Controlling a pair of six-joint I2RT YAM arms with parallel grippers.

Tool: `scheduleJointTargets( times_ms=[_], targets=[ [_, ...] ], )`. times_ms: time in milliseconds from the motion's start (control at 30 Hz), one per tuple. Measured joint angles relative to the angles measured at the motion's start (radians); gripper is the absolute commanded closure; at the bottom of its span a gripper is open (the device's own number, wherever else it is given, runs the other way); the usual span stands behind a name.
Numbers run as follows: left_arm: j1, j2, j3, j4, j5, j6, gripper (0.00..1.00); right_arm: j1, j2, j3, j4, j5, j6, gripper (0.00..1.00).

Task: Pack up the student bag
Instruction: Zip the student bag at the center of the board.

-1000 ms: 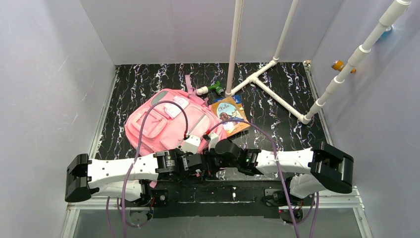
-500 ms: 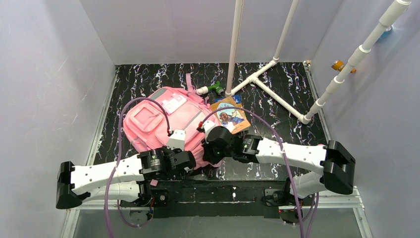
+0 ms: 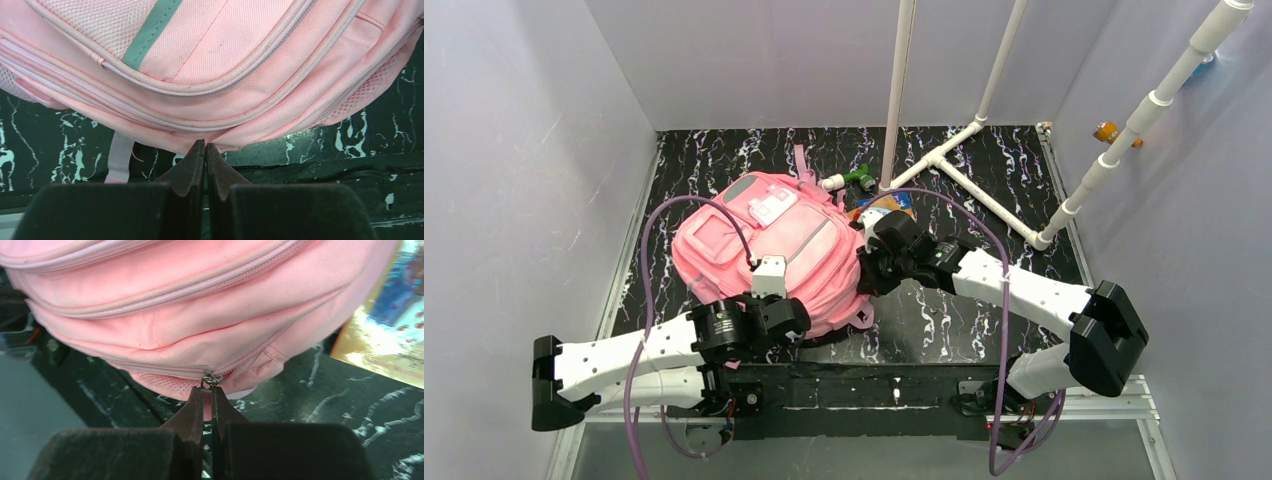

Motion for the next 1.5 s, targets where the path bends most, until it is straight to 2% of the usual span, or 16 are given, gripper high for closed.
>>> scheduleJointTargets(
  times_ms=[67,267,300,333,467,600,767,867,1000,1133,1433,1500],
  targets=[
    [0.002,-0.009,0.0,-0.012,0.0,0.008,0.84,-0.014,0.005,-0.002,0.015,-0.059,0.007,0.99],
    [0.011,-0.106,0.007,-0.076,0.024,0.103,0.27,-0.028,0.005,-0.129,0.194,-0.219,0.109,0.99],
    [0.013,-0.136,0.014,-0.072,0.037,0.129,0.21,-0.029,0.005,-0.148,0.214,-0.235,0.126,0.99],
    [0.013,-0.167,0.026,-0.064,0.057,0.158,0.19,-0.03,0.005,-0.168,0.243,-0.254,0.148,0.99],
    [0.014,-0.207,0.093,0.0,0.153,0.286,0.26,-0.019,0.005,-0.2,0.332,-0.307,0.214,0.99],
    [-0.021,-0.042,0.189,0.074,0.23,0.407,0.26,-0.001,0.005,-0.2,0.391,-0.344,0.251,0.99],
    [-0.124,0.234,0.257,0.113,0.145,0.484,0.28,0.005,0.004,-0.2,0.414,-0.359,0.273,0.99],
    [-0.134,0.319,0.265,0.093,0.06,0.488,0.25,0.005,-0.01,-0.204,0.415,-0.357,0.283,0.99],
    [-0.134,0.289,0.256,0.106,-0.003,0.503,0.27,0.005,-0.055,-0.23,0.43,-0.351,0.299,0.99],
    [-0.134,0.235,0.201,0.145,-0.027,0.524,0.38,0.005,-0.075,-0.255,0.468,-0.351,0.328,0.99],
    [-0.134,0.166,0.076,0.283,-0.018,0.573,0.38,0.005,-0.068,-0.263,0.51,-0.362,0.378,0.99],
    [-0.134,0.186,0.076,0.3,-0.025,0.576,0.43,0.005,-0.067,-0.263,0.511,-0.366,0.381,0.99]
  ],
)
